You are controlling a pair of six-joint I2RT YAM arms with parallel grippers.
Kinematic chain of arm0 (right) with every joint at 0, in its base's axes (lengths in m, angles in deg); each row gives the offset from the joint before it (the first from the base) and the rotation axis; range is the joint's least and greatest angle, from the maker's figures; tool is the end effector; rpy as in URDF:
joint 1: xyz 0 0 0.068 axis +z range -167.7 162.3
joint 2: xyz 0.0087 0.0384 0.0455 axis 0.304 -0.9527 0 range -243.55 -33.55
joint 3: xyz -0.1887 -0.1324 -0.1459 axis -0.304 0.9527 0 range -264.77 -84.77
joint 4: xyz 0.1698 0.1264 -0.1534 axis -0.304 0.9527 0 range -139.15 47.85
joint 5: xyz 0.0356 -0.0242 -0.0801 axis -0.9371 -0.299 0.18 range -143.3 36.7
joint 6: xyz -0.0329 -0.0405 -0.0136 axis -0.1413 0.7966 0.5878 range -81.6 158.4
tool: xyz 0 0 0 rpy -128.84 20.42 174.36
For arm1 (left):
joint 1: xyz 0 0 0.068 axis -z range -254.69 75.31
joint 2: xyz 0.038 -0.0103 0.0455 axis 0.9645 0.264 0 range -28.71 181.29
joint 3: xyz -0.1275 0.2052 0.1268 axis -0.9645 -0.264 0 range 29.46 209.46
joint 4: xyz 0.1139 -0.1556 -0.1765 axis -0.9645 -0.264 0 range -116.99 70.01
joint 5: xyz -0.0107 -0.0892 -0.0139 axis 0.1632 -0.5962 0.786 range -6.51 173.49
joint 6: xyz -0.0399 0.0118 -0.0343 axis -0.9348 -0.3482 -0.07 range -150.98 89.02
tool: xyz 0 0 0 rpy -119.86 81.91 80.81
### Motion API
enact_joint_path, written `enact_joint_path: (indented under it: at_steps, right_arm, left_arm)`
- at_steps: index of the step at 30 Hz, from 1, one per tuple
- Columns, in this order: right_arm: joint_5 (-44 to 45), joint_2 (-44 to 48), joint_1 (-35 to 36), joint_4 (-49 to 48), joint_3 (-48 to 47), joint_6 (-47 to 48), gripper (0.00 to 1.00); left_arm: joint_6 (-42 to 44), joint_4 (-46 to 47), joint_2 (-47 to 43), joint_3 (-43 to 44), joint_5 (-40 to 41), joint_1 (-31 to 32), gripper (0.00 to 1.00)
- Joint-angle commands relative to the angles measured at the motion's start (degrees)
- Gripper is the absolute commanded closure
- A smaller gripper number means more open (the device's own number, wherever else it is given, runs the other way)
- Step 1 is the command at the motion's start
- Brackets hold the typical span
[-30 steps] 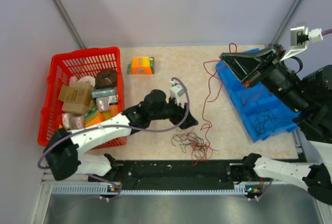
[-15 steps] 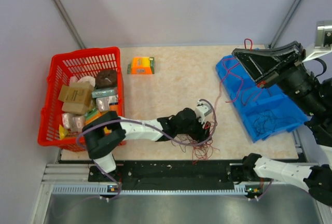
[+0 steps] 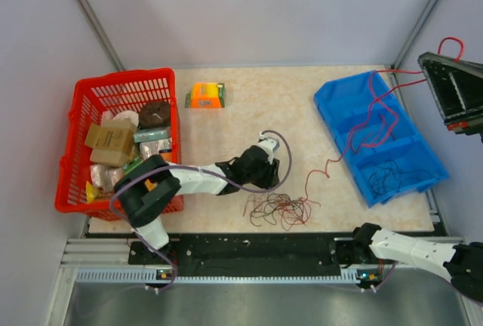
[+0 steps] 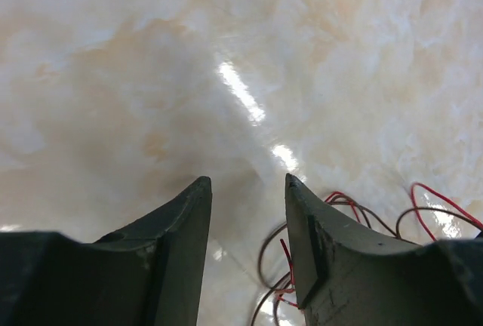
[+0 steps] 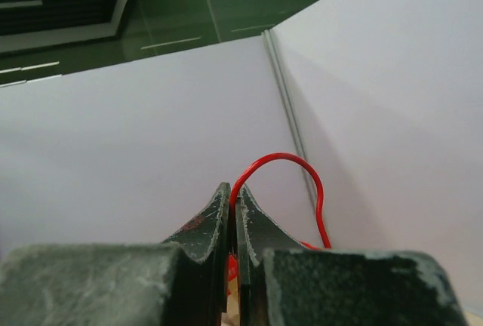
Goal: Untangle the cables
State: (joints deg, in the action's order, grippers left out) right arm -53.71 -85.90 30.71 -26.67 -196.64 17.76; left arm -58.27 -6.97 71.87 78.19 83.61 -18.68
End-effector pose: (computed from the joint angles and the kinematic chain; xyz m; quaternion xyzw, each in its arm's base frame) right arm 0.0122 0.0142 0.6301 -0.1100 0.4321 0.5086 0.7365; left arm 0.1970 -0.2921 0.1487 0.2233 0.8739 -0.2864 0.3232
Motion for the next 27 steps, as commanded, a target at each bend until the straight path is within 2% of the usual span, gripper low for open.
enact_joint_path:
  at_steps: [1, 5, 8, 11, 14, 17, 19, 23, 27]
  right_arm:
    - [8.20, -0.37, 0.82, -2.52, 2.17, 6.48, 1.00]
    - [18.14, -5.28, 0.82, -4.11, 3.86, 11.84, 1.00]
    - [21.15, -11.08, 0.73, -3.59, 0.44, 13.52, 1.00]
    - [19.13, -14.08, 0.73, -3.41, -3.34, 13.35, 1.00]
    - [18.86, -15.58, 0.73, -3.41, -5.37, 13.70, 1.00]
    - [19.13, -16.55, 0.73, -3.41, -7.21, 14.93, 1.00]
    - [18.60, -16.29, 0.73, -3.41, -7.13, 14.93, 1.00]
    - [18.07, -14.88, 0.73, -4.02, -6.17, 13.18, 1.00]
    - [16.93, -13.48, 0.73, -4.99, -5.28, 11.86, 1.00]
  left_arm:
    - [3.81, -2.29, -11.87, -1.53, 0.32, -2.74, 0.51]
    - [6.10, -7.20, -20.93, -1.09, 2.08, -4.15, 0.50]
    - [7.24, -7.13, -27.43, -2.67, -4.66, -4.68, 0.31]
    - [7.43, -0.56, -32.53, -6.61, -13.29, -3.46, 0.20]
    - [9.52, 5.86, -34.48, -10.22, -11.56, 2.06, 0.16]
    - [14.26, 12.80, -33.69, -12.69, -5.68, 9.01, 0.16]
    - [17.08, 16.06, -31.42, -13.57, 1.68, 12.79, 0.15]
    - [18.41, 16.69, -23.78, -10.68, 10.67, 15.88, 0.16]
    - [16.22, 23.70, -17.10, -10.06, 9.20, 16.15, 0.17]
